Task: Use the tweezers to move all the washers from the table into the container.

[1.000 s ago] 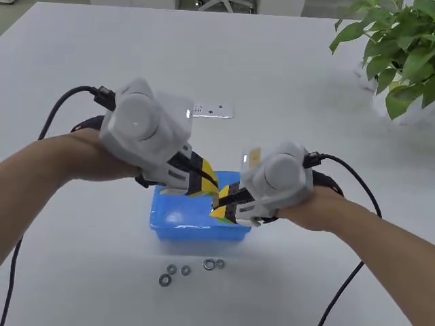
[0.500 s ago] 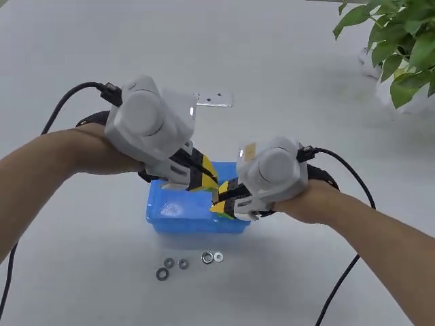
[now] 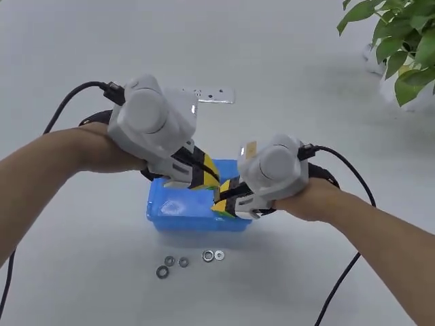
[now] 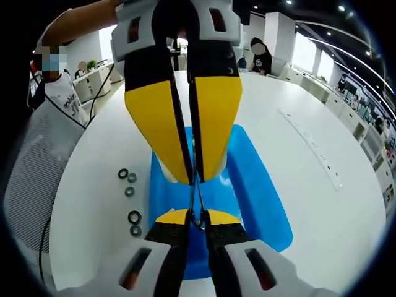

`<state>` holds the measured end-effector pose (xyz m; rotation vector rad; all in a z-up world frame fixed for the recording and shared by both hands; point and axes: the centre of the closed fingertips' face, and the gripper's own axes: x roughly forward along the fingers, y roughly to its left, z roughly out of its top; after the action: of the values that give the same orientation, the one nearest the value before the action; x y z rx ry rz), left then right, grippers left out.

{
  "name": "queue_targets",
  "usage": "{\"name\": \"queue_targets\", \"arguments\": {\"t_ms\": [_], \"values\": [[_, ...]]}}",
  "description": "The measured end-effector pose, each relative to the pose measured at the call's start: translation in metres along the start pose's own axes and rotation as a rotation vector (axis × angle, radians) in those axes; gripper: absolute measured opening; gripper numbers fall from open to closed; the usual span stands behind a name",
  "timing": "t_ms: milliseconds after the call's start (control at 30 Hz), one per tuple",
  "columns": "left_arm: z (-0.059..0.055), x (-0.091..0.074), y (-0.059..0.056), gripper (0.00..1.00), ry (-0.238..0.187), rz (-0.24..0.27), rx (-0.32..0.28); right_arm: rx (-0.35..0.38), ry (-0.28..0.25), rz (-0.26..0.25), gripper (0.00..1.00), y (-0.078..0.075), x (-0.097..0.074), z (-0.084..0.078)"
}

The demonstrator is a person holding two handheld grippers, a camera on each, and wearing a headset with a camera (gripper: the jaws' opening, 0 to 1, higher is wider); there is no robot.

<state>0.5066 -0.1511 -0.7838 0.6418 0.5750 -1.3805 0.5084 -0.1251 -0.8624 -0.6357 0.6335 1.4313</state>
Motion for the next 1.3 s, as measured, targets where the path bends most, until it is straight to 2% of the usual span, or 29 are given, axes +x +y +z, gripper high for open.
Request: {"name": "queue_targets", "arguments": {"t_ms": [400, 833, 1300], "values": [[0.003, -0.005, -0.003, 0.06, 0.001, -0.002, 0.008, -0.023, 0.003, -0.012, 0.12, 0.002, -0.003, 0.004], [0.018, -0.017, -0.004, 0.06, -0.003, 0.011, 0.032, -0.04, -0.02, -0.048, 0.12, 0.0, -0.018, 0.018], [0.033, -0.038, -0.019, 0.06, -0.007, 0.027, 0.054, -0.081, -0.032, -0.083, 0.12, 0.015, -0.036, 0.038]]}}
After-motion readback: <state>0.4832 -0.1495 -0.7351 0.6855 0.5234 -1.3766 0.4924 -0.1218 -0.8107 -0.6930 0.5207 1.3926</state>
